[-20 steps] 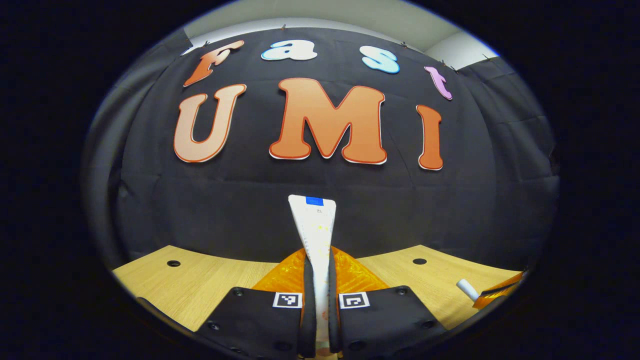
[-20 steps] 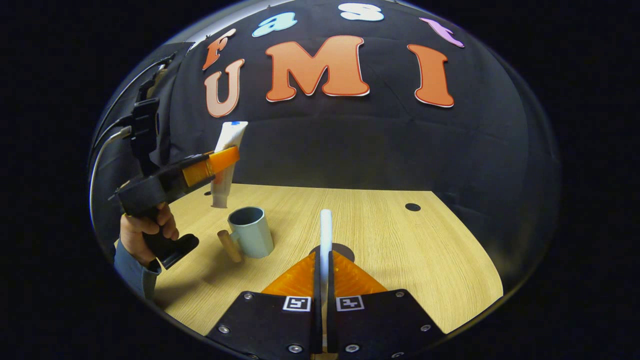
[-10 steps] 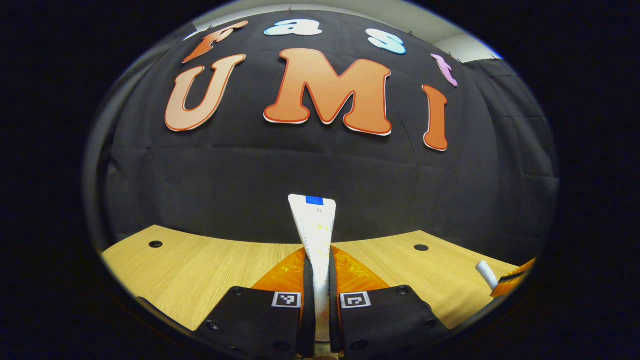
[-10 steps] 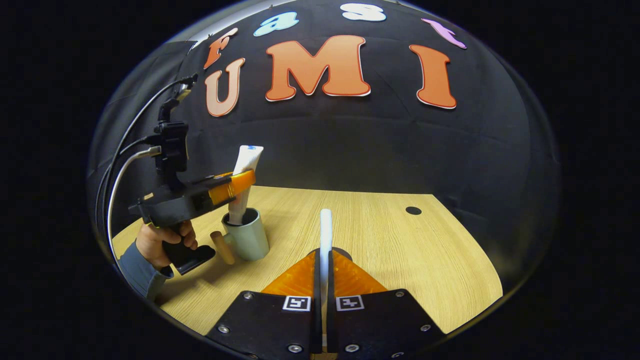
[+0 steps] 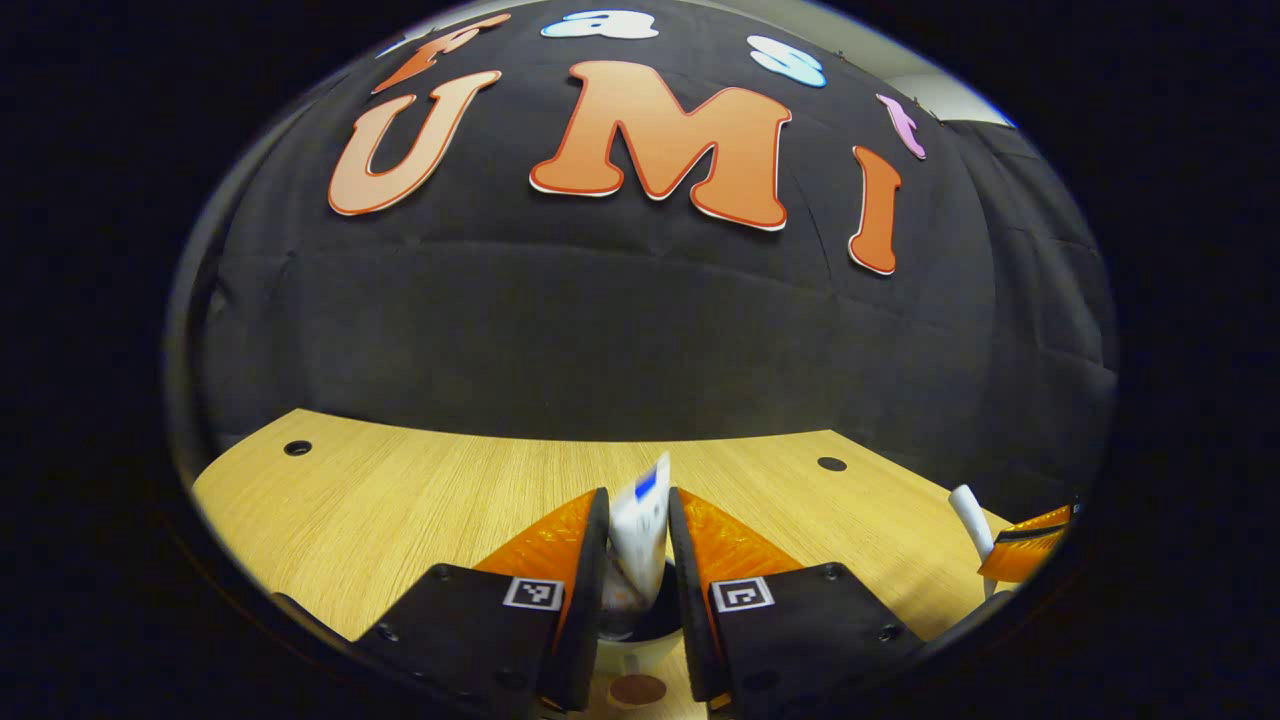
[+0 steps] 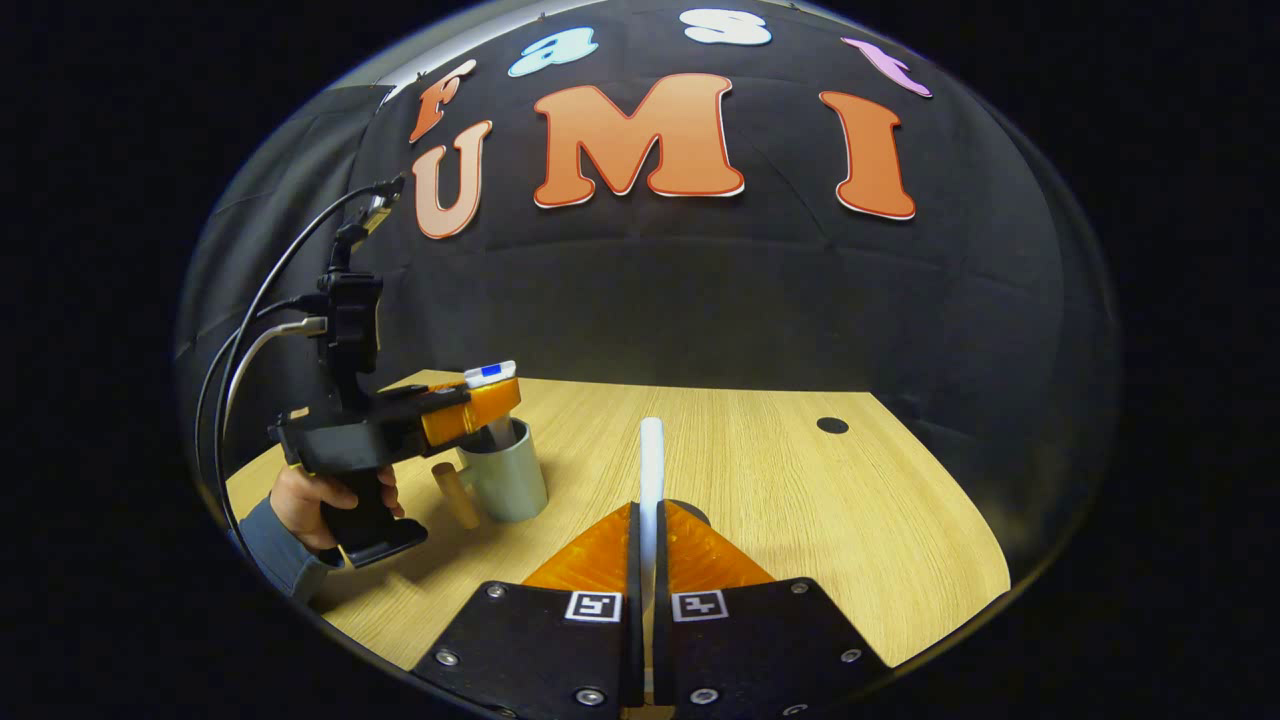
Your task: Put the toothbrush and toothpaste on the desktop into the cup, then pick up the cup and place it on the coaster on the desktop.
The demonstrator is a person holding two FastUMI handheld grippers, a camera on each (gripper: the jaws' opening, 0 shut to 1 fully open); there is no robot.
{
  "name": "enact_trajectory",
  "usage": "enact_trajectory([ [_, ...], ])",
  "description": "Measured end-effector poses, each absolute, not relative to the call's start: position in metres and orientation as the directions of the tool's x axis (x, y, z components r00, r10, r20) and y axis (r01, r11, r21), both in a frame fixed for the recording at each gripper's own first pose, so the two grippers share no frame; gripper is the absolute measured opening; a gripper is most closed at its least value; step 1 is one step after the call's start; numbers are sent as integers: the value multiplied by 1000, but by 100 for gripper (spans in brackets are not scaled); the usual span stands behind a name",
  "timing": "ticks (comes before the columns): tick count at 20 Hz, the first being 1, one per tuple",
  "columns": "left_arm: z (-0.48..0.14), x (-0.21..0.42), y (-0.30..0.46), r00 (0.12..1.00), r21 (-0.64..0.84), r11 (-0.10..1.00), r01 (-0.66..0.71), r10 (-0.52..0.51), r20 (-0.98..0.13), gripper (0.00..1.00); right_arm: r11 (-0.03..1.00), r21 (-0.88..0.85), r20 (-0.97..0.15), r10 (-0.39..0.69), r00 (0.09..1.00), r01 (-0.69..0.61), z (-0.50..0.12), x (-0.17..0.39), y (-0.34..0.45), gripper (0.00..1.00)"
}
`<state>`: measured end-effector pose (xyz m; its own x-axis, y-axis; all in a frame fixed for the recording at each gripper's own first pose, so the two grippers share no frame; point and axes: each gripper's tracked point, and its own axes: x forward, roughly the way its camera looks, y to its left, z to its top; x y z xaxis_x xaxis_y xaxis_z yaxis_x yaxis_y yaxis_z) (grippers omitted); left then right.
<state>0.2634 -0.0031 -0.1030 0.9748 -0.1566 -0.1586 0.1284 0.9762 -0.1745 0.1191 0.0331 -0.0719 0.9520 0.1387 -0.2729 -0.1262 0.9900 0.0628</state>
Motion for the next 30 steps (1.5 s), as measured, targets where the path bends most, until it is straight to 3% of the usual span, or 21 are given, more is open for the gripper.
enact_trajectory([
  [2, -94, 249, 4, 976, -184, 974, 129, -158, -152, 44, 988, 75, -248, 153, 957, -139, -65, 122, 42, 4],
  [5, -86, 227, 16, 979, -171, 977, 124, -149, -140, 74, 983, 86, -203, 178, 963, -163, -51, 128, 57, 4],
  [8, -74, 207, 28, 983, -117, 985, 130, -143, -113, 85, 980, 84, -115, 188, 975, -179, -24, 138, 72, 4],
  [9, -74, 201, 31, 984, -89, 988, 130, -139, -109, 96, 980, 77, -76, 191, 979, -185, -12, 143, 76, 4],
  [10, -72, 195, 35, 985, -63, 990, 126, -132, -107, 100, 978, 73, -42, 198, 979, -195, -3, 147, 82, 4],
  [22, -95, 160, 79, 987, -29, 996, 87, -91, -133, 100, 940, 18, 382, 308, 872, -340, 102, 180, 164, 4],
  [24, -98, 159, 88, 988, -32, 997, 76, -80, -135, 100, 932, 34, 398, 319, 860, -361, 101, 190, 174, 8],
  [25, -100, 157, 92, 988, -33, 997, 69, -73, -138, 100, 926, 53, 397, 323, 859, -373, 98, 193, 179, 4],
  [30, -104, 155, 105, 986, -39, 999, 37, -43, -158, 100, 893, 111, 372, 369, 852, -436, 69, 212, 196, 4],
])
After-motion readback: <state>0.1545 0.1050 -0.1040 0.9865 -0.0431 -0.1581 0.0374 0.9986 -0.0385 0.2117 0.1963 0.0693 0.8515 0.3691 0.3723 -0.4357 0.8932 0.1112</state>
